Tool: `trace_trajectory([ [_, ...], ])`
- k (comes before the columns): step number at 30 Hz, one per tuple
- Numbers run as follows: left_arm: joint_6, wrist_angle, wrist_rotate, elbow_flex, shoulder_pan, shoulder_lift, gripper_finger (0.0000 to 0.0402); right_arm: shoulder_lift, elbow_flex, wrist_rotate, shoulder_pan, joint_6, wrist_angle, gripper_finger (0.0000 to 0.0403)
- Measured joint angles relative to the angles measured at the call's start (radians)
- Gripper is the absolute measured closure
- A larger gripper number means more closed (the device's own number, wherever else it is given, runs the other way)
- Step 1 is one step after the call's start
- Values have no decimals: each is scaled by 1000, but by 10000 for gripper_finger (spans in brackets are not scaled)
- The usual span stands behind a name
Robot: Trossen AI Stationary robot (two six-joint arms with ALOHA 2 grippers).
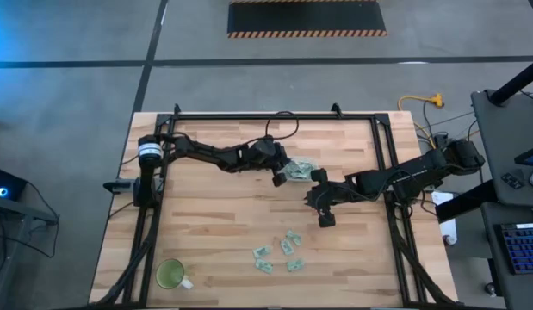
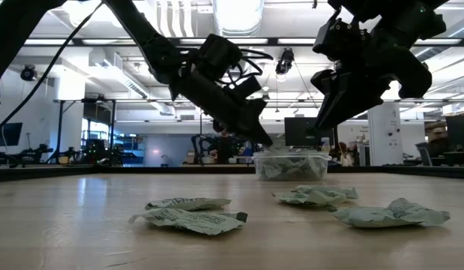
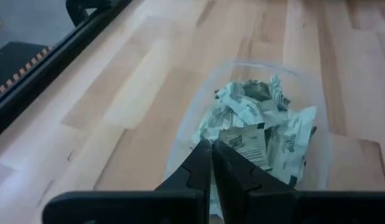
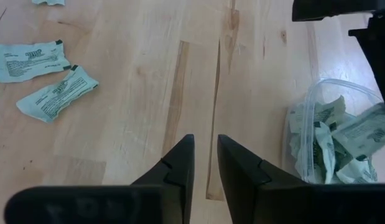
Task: Pick and place Stevia / Truvia into bins
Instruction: Put the stevia packet into the transparent bin
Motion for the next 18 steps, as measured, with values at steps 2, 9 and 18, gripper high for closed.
trace_trajectory([
  [2,0,-13,3,2,2,0,401,0,0,0,0,0,0,344],
  [9,-6,-79,15,6,16,0,402,0,0,0,0,3,2,340],
  [18,-16,-78,27,6,19,-1,400,0,0,0,0,3,6,343],
])
